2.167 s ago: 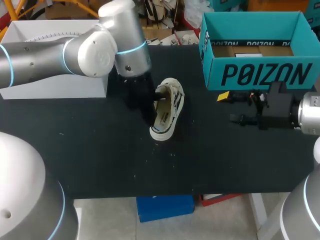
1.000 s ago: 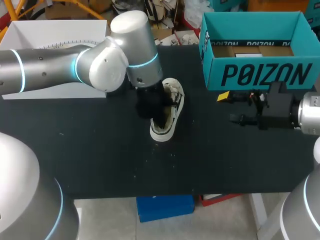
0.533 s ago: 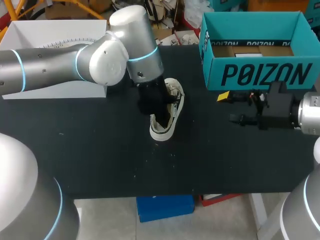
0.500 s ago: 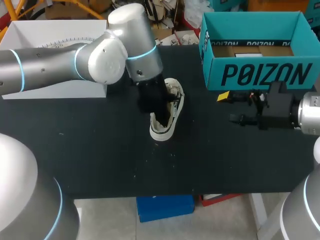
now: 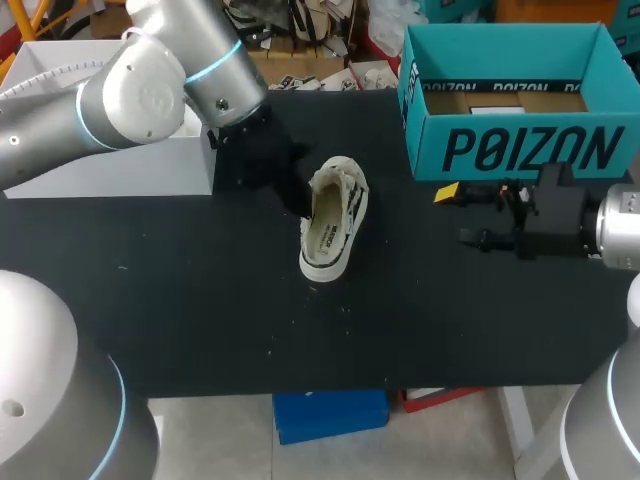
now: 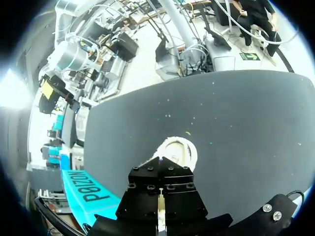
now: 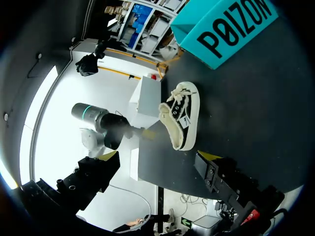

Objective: Take the shoe out of the shoebox, open the shoe tongue, remove and reinsert the insole, then place the shoe into the shoebox

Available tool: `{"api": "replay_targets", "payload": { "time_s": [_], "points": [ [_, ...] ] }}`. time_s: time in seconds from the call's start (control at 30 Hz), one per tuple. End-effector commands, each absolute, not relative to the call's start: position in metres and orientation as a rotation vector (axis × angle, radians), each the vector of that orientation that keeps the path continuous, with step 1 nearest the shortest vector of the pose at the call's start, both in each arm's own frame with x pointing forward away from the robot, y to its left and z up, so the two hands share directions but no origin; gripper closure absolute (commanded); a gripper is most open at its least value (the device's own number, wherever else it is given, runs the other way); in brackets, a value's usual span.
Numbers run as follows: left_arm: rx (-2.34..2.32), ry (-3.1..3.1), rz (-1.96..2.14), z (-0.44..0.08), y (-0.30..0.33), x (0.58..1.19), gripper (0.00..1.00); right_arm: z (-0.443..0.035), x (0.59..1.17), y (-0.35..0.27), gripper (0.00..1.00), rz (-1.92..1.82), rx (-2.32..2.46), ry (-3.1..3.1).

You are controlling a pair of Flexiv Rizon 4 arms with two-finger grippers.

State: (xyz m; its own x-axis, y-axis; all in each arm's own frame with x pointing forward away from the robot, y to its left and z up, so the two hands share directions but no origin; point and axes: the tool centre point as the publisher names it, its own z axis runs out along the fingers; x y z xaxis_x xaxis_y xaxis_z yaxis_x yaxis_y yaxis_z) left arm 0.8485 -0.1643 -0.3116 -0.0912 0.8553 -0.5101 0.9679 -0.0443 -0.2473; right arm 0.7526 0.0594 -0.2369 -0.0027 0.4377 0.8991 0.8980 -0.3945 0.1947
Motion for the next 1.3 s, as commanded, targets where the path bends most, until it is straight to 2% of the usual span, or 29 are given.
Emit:
{"api": "replay_targets", "payload": {
  "time_s": [0.03,0.33,0.8,1.3],
  "points": [
    [1.762,2.043,-0.884,-0.305,-0.144,0.852,1.00,-0.237,0.753,0.060,0.00,-1.377,-1.841,-1.377],
    [1.544,2.118,-0.875,-0.302,-0.141,0.894,1.00,-0.237,0.753,0.060,0.00,-1.377,-1.841,-1.377],
    [1.509,2.174,-0.739,-0.314,-0.168,0.969,1.00,-0.237,0.753,0.060,0.00,-1.377,-1.841,-1.377],
    [1.598,2.184,-0.756,-0.349,-0.199,0.970,1.00,-0.237,0.753,0.060,0.00,-1.377,-1.841,-1.377]
  ]
}}
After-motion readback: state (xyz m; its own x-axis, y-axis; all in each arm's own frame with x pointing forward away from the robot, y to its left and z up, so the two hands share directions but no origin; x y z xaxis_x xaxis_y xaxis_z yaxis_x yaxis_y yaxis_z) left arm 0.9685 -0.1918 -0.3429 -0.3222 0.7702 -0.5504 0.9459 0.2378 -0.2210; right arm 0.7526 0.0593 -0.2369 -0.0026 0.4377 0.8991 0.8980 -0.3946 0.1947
